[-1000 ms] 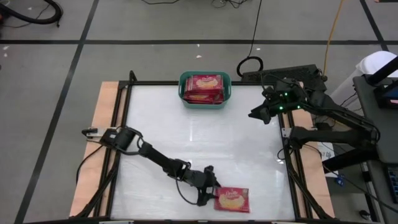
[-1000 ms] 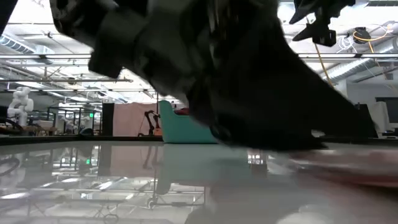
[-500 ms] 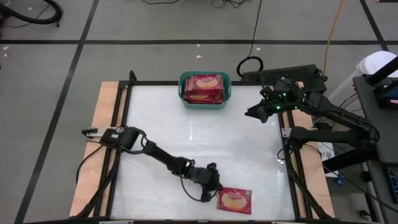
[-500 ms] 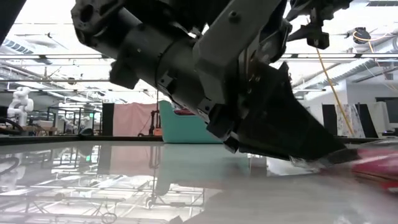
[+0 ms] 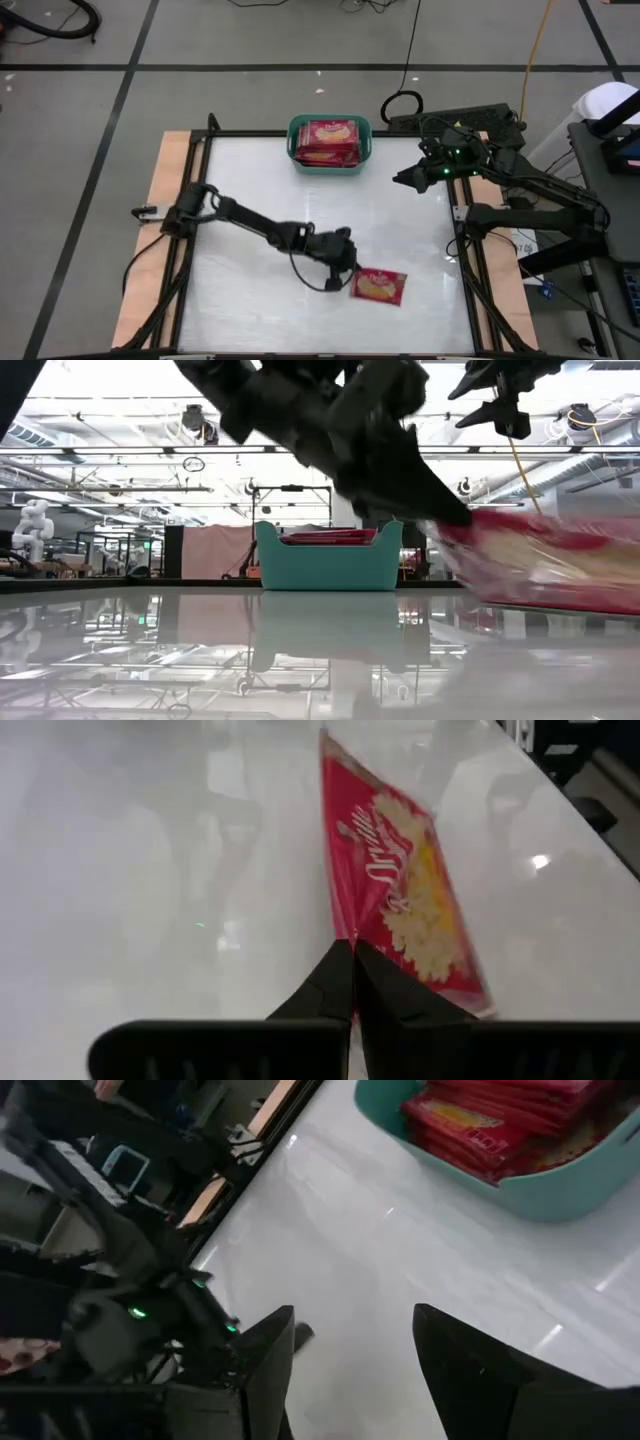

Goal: Sort popcorn bags into baskets
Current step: Put the popcorn bag into the green bin

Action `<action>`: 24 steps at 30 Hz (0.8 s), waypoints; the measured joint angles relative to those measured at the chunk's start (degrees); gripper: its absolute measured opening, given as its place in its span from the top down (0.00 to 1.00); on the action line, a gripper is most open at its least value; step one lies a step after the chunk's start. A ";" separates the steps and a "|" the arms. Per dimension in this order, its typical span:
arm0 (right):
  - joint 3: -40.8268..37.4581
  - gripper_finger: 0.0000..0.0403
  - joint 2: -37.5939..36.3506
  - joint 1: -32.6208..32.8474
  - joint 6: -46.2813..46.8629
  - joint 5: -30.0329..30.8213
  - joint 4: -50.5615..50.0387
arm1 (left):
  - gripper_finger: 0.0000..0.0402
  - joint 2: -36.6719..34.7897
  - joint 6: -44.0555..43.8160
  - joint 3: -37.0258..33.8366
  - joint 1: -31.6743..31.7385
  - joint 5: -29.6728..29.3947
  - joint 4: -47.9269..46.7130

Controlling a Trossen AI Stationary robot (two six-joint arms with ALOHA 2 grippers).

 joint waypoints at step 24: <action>0.00 0.51 -1.87 0.09 -1.12 8.88 10.09 | 1.00 -28.86 22.89 0.09 32.80 6.78 -19.84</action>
